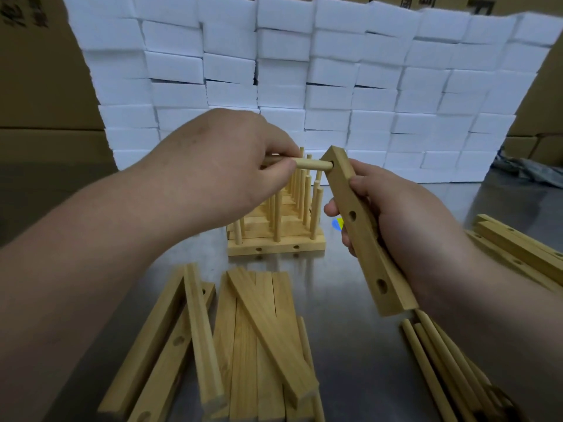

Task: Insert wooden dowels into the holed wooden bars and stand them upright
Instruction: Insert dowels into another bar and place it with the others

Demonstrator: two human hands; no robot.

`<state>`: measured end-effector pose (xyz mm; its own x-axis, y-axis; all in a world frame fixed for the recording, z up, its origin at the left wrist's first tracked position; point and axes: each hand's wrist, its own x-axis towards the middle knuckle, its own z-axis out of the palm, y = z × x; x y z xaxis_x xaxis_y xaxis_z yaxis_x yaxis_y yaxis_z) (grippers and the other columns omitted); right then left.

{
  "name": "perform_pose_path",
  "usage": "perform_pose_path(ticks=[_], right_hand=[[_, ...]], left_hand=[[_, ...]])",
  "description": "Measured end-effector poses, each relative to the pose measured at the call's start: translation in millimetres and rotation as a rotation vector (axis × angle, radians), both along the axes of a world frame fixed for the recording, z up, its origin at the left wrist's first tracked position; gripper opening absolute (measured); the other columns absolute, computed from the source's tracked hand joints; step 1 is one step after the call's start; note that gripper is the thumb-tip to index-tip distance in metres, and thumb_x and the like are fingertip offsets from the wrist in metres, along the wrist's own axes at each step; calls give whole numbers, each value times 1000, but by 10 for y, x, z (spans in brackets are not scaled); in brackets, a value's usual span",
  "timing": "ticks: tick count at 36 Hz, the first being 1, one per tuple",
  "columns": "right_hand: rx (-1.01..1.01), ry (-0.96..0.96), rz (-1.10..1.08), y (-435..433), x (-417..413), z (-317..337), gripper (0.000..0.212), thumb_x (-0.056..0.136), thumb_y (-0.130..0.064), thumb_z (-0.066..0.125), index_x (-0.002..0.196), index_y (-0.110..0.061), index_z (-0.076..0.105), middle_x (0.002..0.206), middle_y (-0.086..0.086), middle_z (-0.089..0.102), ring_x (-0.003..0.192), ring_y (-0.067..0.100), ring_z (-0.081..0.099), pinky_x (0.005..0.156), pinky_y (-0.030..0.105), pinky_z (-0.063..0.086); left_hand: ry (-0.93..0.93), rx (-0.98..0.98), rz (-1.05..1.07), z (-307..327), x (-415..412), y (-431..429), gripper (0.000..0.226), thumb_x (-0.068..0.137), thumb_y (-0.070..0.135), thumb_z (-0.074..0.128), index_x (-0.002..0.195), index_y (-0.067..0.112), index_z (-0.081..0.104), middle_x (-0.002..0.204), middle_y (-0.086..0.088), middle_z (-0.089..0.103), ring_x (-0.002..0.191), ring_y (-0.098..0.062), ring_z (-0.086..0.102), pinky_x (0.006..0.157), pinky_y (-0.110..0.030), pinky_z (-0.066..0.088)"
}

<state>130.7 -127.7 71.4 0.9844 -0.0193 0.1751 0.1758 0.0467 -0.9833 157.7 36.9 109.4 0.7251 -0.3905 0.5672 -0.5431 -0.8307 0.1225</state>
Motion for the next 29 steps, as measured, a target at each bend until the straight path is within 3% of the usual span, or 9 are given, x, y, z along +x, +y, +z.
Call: perform_pose_path(ticks=[6, 9, 13, 16, 22, 29], right_hand=[[-41, 6, 9, 9, -38, 17, 31, 91, -15, 40, 92, -32, 66, 61, 0, 64, 41, 8, 50, 38, 13, 38], [-46, 8, 0, 6, -44, 27, 30, 92, -16, 40, 95, -33, 66, 61, -1, 65, 41, 7, 50, 38, 13, 38], [-66, 1, -20, 9, -50, 39, 30, 92, -18, 41, 99, -34, 65, 61, -2, 65, 41, 6, 51, 39, 13, 38], [-79, -12, -36, 14, -59, 43, 29, 93, -18, 41, 96, -34, 65, 60, -2, 65, 41, 5, 51, 37, 12, 37], [-95, -22, -65, 13, -77, 35, 29, 92, -18, 43, 92, -35, 66, 61, -3, 66, 41, 3, 51, 37, 11, 37], [-116, -42, -52, 15, -91, 37, 37, 90, -17, 44, 69, -32, 70, 59, -1, 64, 40, 5, 49, 37, 11, 38]], left_hand=[[-18, 8, 0, 1, 0, -8, 31, 82, 39, 44, 104, 37, 67, 78, 16, 51, 73, -9, 46, 62, -16, 33], [-11, -19, -10, 0, -8, -5, 28, 83, 38, 46, 102, 38, 67, 77, 18, 56, 76, 2, 49, 62, -16, 36], [9, -53, -37, 0, 1, 11, 21, 82, 37, 49, 95, 39, 65, 72, 18, 56, 74, 9, 49, 51, -10, 31], [0, -63, -54, 0, -1, 7, 9, 81, 34, 52, 86, 38, 59, 67, 18, 52, 73, 16, 45, 55, -3, 32], [-75, 3, -17, -54, 10, -53, 14, 84, 35, 51, 92, 31, 61, 72, 15, 52, 74, 0, 48, 57, -10, 29], [-101, -20, -49, -80, 6, -59, 34, 79, 42, 42, 94, 25, 67, 71, 14, 54, 67, -9, 46, 62, -12, 33]])
